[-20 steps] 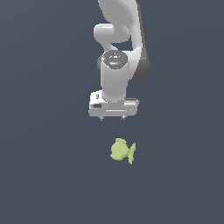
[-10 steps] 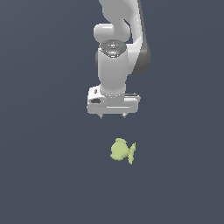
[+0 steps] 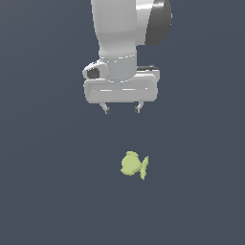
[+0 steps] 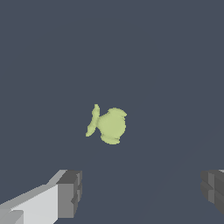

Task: Pick up the object and move it to a goal position.

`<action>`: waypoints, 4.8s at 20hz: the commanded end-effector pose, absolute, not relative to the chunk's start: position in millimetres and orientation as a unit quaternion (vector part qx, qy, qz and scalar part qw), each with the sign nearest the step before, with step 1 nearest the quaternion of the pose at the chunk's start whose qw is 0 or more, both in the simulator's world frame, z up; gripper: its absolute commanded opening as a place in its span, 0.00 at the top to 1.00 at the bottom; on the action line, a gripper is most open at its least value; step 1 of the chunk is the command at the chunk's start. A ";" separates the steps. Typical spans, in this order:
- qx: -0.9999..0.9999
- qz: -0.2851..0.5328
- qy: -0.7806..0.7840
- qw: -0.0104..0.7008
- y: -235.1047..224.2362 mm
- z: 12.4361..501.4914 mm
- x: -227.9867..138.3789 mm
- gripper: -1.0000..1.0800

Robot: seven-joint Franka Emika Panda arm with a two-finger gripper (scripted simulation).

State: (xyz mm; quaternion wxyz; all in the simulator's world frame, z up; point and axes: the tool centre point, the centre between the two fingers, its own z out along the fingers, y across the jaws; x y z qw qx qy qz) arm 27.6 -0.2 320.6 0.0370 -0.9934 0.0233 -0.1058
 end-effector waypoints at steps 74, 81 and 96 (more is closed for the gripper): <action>-0.912 -0.203 0.029 -0.355 179.4 115.6 95.8 0.00; -0.914 -0.171 0.041 -0.365 144.2 68.2 91.2 0.00; -0.912 -0.158 0.045 -0.376 121.1 52.4 90.5 0.00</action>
